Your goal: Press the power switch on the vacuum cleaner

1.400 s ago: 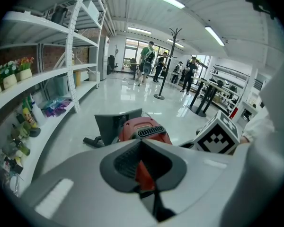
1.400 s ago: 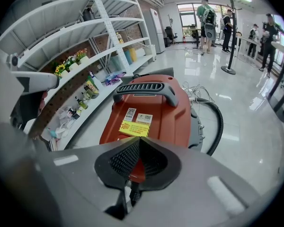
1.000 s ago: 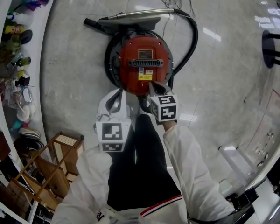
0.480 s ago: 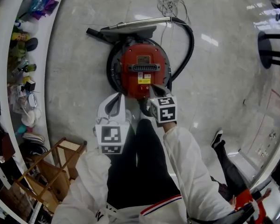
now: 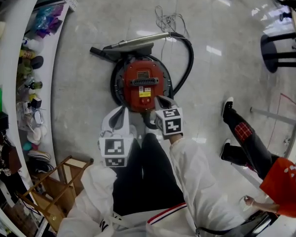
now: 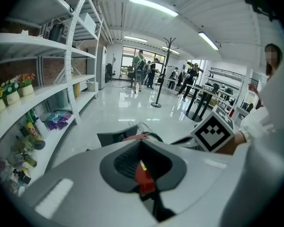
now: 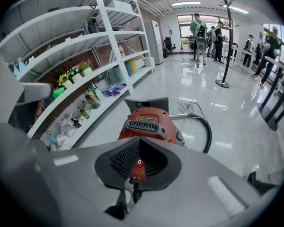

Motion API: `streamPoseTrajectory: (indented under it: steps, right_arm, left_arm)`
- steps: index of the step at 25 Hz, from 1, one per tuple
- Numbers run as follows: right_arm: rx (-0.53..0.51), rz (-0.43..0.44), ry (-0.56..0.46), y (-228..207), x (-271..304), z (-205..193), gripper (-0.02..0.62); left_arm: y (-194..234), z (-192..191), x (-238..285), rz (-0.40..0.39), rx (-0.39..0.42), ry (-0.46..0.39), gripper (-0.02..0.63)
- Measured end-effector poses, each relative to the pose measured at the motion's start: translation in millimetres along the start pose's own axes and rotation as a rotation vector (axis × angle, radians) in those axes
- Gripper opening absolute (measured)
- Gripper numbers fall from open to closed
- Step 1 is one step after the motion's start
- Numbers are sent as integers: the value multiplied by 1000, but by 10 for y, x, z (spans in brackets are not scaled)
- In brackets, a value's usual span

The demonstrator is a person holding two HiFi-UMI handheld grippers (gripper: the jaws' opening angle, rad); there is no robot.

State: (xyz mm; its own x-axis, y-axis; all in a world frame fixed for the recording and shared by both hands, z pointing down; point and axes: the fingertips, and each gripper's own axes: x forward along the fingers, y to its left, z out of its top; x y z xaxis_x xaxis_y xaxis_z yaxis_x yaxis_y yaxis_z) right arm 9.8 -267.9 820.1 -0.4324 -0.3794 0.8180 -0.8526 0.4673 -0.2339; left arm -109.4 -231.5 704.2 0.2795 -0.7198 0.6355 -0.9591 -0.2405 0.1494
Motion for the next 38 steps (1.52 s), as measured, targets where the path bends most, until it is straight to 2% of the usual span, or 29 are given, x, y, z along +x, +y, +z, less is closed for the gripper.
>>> streamPoseTrajectory:
  steps: [7,19,27,32,38]
  right_arm:
    - [8,-25,-56,-38,-389,310,0]
    - [3,-55,-172,141,-1464,849,0]
    - [7,-51,-280,333,-2124,1122,0]
    - [-46,-38,-357,507,-2552,1382,0]
    - [-63,-10,-449,674,-2980,1603,0]
  left_arm:
    - [-77,326,-176,-1,23,-45,0]
    - [59,793,-818,67,9,-104,0]
    - [3,1118,-1109,31,70,-170,0]
    - [-130,1361,-1253,2,100,-207,0]
    - [-277,1616,-1407,-18,126,-253,0]
